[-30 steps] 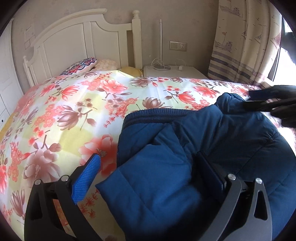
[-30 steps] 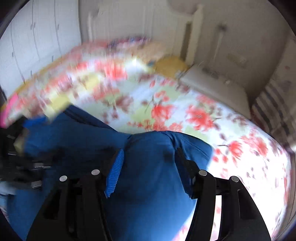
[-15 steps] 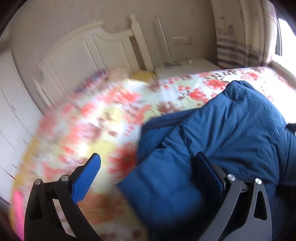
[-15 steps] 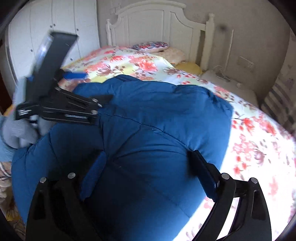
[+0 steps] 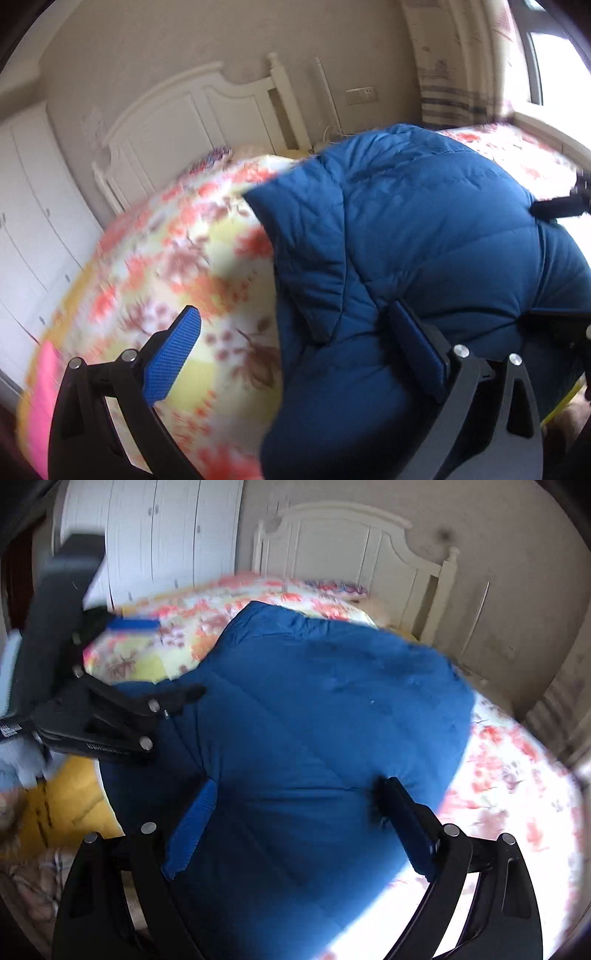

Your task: Fold large clothes

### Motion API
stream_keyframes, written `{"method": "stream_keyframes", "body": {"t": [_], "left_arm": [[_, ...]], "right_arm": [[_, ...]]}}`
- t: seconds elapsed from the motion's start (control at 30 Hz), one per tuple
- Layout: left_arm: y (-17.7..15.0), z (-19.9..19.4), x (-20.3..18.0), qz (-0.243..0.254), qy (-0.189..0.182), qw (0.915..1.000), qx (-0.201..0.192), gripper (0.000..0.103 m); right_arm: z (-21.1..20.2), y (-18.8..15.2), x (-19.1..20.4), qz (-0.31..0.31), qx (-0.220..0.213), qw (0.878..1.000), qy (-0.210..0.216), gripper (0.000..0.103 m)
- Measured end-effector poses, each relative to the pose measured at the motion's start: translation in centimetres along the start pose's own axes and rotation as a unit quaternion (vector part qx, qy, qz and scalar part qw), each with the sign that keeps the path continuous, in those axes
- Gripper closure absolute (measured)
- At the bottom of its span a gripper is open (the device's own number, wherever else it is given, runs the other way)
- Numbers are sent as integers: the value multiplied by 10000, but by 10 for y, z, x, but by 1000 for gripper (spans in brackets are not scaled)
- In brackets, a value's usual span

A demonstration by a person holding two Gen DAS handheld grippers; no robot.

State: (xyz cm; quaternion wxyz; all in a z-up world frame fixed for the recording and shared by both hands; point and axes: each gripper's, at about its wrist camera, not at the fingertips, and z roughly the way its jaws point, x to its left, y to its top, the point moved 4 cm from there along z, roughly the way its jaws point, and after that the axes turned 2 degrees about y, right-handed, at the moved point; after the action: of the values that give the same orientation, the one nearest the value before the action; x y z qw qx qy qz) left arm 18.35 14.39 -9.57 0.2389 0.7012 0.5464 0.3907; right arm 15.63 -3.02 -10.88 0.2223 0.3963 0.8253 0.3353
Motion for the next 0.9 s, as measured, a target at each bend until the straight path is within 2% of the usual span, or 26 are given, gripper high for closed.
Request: {"method": "stream_keyframes", "body": {"t": [0.13,0.23,0.33,0.4,0.47,0.63,0.7,0.73,0.8,0.87,0.9], "left_arm": [[-4,6,3,-343,-128,9993,103,2],[-7,6,5,-430,-163,9989,105,2],[-8,6,8,-499,-206,9985,125,2],[-9,4,6,-546,-182,9983,112,2],[-11,4,4,-571,-199,9981,85,2],[-15,3,7,-666,-182,9976,78,2],[-16,4,9,-714,-235,9971,81,2],[-17,4,9,-737,-252,9969,77,2],[-17,4,9,-767,-265,9967,70,2],[-17,4,9,-771,-269,9966,66,2],[-18,4,9,-775,-287,9966,61,2]], "right_arm": [[-11,11,8,-201,225,9992,-268,14],[-37,14,14,-333,-49,9992,-235,15],[-48,-4,21,-345,-103,9991,-212,15],[-35,-26,23,-308,111,9992,-243,15],[-24,-44,23,-365,23,9988,-313,11],[-38,-34,25,-368,297,9987,-195,11],[-54,-26,21,-229,-29,9997,-70,14],[-64,-20,16,-100,-306,9994,-128,14],[-67,-19,9,-16,-587,9976,-376,14],[-43,-31,-1,21,-242,9988,-420,14],[-26,-42,-5,238,-16,9996,-128,14]]}}
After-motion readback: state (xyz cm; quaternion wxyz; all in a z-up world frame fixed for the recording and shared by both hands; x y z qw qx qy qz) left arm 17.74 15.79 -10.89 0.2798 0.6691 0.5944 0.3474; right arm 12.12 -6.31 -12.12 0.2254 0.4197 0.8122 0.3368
